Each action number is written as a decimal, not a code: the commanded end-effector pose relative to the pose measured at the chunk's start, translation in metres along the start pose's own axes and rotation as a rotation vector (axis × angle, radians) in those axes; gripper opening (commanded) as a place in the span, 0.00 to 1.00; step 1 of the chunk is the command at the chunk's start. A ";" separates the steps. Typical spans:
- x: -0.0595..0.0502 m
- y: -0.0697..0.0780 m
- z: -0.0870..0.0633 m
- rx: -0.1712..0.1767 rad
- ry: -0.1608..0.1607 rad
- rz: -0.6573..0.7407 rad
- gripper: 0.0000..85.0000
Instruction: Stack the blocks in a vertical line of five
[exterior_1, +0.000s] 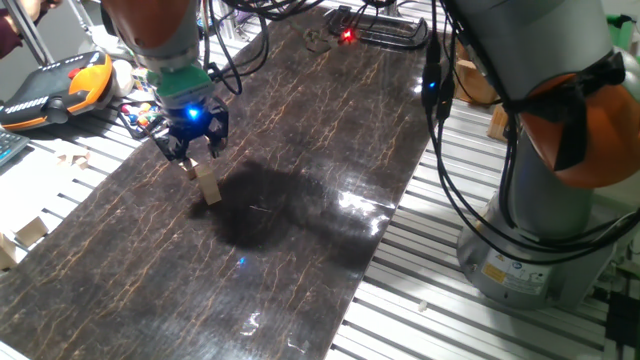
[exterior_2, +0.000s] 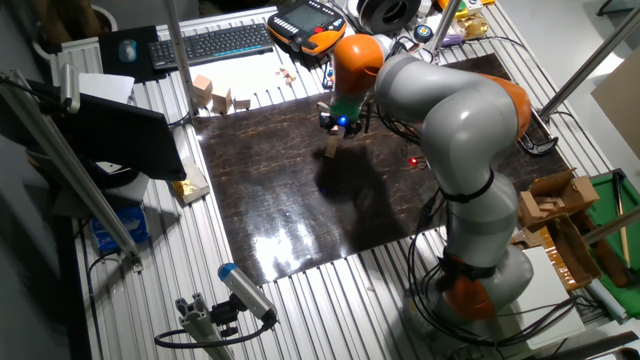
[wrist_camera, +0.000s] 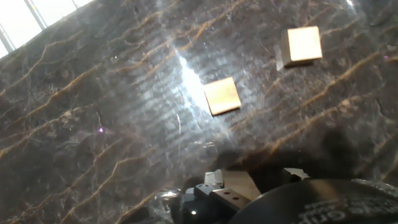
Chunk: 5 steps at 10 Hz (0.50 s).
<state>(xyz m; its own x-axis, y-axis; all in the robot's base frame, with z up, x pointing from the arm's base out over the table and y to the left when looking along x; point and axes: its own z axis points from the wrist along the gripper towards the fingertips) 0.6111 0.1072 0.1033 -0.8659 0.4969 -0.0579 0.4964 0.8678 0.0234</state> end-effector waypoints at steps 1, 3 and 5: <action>-0.003 0.000 0.003 -0.002 -0.001 -0.004 0.62; -0.009 0.001 0.007 -0.003 0.002 -0.010 0.61; -0.012 -0.001 0.012 -0.008 0.006 -0.013 0.61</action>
<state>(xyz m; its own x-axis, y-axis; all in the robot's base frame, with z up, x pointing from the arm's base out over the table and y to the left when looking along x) 0.6217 0.1001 0.0915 -0.8731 0.4848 -0.0520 0.4838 0.8746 0.0307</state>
